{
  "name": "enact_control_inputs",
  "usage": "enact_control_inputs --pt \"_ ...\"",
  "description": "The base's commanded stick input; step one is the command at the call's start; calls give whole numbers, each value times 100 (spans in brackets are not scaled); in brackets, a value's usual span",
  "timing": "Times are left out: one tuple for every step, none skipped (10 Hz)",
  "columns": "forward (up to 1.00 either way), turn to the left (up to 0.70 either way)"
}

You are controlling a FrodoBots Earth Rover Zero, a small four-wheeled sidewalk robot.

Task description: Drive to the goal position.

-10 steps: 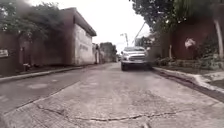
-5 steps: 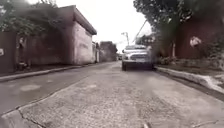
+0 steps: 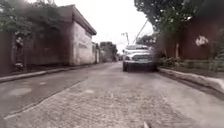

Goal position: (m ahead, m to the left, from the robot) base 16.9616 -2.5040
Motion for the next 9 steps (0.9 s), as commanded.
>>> enact_control_inputs --pt "70 0" --pt "70 0" --pt "70 0" --pt "70 0" --pt "70 0" --pt "70 0" --pt "70 0" --pt "70 0" --pt "70 0"
